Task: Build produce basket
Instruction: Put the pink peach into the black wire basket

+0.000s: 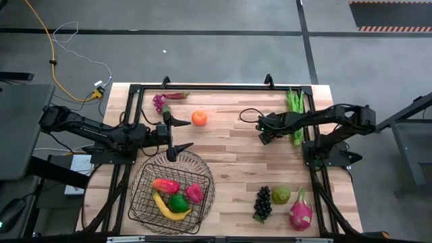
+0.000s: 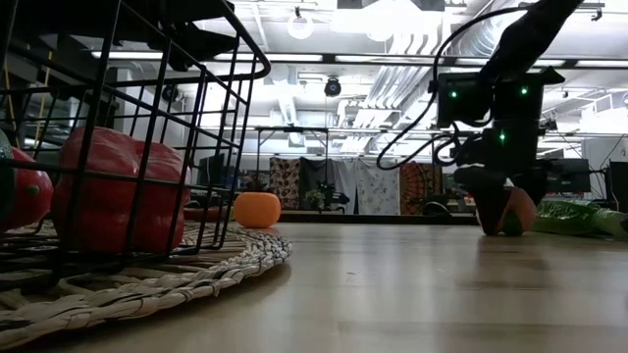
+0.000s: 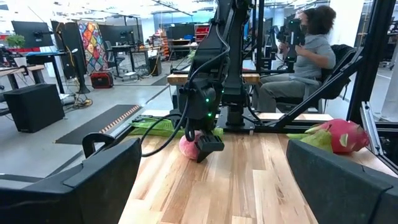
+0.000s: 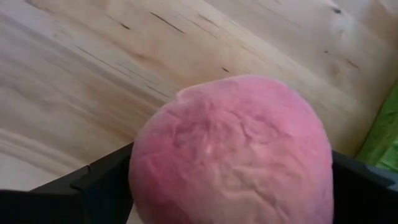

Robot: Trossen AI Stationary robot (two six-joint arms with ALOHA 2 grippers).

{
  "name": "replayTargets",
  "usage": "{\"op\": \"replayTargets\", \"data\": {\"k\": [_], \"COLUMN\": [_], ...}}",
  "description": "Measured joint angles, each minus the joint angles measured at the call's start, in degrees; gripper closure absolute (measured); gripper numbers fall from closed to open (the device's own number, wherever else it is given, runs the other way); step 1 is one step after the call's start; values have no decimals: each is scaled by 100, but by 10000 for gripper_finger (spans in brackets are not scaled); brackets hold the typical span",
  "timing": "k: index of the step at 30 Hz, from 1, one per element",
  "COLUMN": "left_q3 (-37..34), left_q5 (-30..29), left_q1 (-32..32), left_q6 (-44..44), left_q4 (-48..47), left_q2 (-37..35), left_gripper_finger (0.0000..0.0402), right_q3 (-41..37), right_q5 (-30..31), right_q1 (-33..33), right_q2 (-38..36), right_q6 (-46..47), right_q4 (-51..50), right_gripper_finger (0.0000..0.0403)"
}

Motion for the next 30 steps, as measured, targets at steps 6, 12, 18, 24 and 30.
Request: {"op": "replayTargets", "data": {"k": [6,12,18,24,30], "left_q3": [0,1,2,2,2], "left_q5": [0,0,0,-11,-22], "left_q1": [0,-1,0,0,-2], "left_q6": [0,0,-13,-20,-112], "left_q4": [-1,-1,1,-7,-7], "left_q2": [0,0,0,0,0], "left_gripper_finger": [11,11,11,11,11], "right_q3": [0,1,3,13,19], "right_q5": [223,317,687,661,-307], "right_q1": [2,66,634,1451,1787], "right_q2": [-44,-50,-460,-715,-589], "right_q6": [-69,-342,-956,-1950,-3317], "right_q4": [15,124,1220,3902,6821], "right_gripper_finger": [48,89,87,86,86]}}
